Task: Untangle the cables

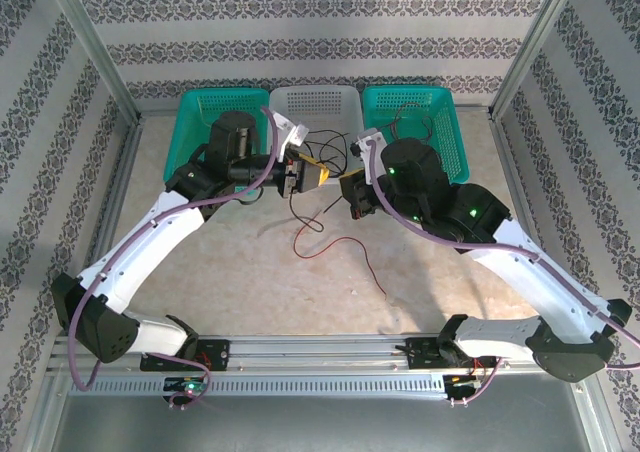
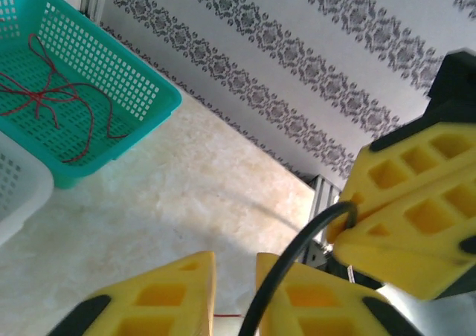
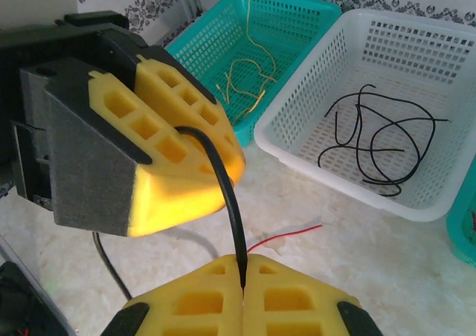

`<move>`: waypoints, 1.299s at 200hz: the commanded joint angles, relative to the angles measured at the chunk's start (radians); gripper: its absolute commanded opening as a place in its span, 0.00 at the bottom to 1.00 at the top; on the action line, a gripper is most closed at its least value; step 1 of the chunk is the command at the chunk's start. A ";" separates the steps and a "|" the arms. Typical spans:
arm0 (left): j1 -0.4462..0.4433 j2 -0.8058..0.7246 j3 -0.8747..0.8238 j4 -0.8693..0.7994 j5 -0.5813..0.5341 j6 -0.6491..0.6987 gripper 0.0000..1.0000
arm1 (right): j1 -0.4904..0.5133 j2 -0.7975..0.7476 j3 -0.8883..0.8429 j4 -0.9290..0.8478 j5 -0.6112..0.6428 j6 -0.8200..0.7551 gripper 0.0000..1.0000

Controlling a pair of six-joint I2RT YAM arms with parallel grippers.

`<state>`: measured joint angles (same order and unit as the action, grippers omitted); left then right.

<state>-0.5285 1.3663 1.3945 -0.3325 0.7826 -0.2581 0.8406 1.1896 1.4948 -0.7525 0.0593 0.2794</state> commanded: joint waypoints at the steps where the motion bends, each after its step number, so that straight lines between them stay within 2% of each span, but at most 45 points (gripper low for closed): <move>1: -0.012 -0.002 0.041 0.008 0.014 -0.004 0.09 | 0.006 0.003 0.034 0.000 0.005 -0.023 0.00; 9: -0.013 -0.004 0.041 0.018 0.004 -0.010 0.00 | 0.005 0.002 0.038 0.000 0.020 -0.020 0.00; 16: -0.012 -0.008 0.040 0.028 -0.010 -0.015 0.00 | 0.003 0.002 0.042 -0.003 0.039 -0.015 0.00; 21: -0.012 -0.015 0.038 0.041 -0.022 -0.021 0.00 | 0.002 0.000 0.044 -0.004 0.055 -0.010 0.06; 36: -0.002 -0.031 0.021 0.112 -0.040 -0.067 0.00 | -0.012 -0.015 0.045 -0.007 0.113 0.013 0.35; 58: 0.037 -0.038 -0.016 0.304 0.009 -0.213 0.00 | -0.074 -0.068 0.018 0.000 0.147 0.088 0.60; 73: 0.052 -0.036 -0.047 0.457 0.056 -0.325 0.00 | -0.178 -0.112 -0.024 0.008 0.070 0.181 0.67; 85: 0.054 -0.027 -0.054 0.547 0.090 -0.391 0.00 | -0.300 -0.122 -0.059 0.005 -0.077 0.280 0.73; 97: 0.055 -0.017 -0.051 0.616 0.127 -0.455 0.00 | -0.414 -0.102 -0.093 0.010 -0.283 0.370 0.74; 110: 0.056 -0.005 -0.048 0.689 0.170 -0.520 0.00 | -0.474 -0.076 -0.145 0.051 -0.455 0.448 0.75; 122: 0.056 0.006 -0.045 0.743 0.200 -0.571 0.00 | -0.480 -0.055 -0.197 0.121 -0.562 0.514 0.77; 143: 0.055 0.019 -0.046 0.821 0.227 -0.638 0.00 | -0.446 -0.030 -0.274 0.257 -0.659 0.619 0.77; 168: 0.064 0.002 -0.065 0.831 0.159 -0.641 0.00 | -0.377 -0.041 -0.314 0.321 -0.619 0.636 0.78; 202: 0.065 0.023 -0.061 0.906 0.140 -0.689 0.00 | -0.354 -0.044 -0.401 0.467 -0.648 0.731 0.78; 210: 0.069 0.024 -0.060 0.887 0.108 -0.672 0.00 | -0.351 -0.042 -0.395 0.434 -0.623 0.712 0.76; 236: 0.075 0.033 -0.003 0.628 -0.052 -0.516 0.00 | -0.360 -0.073 -0.362 0.270 -0.471 0.642 0.74; 248: 0.082 0.050 0.027 0.554 -0.132 -0.486 0.00 | -0.393 -0.101 -0.362 0.188 -0.399 0.629 0.74; 260: 0.093 0.077 0.049 0.532 -0.181 -0.487 0.00 | -0.441 -0.129 -0.383 0.141 -0.389 0.627 0.75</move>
<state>-0.4622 1.4036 1.3796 0.3283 0.7624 -0.8230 0.4637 1.1271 1.1152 -0.4747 -0.4454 0.9363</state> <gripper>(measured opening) 0.070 0.745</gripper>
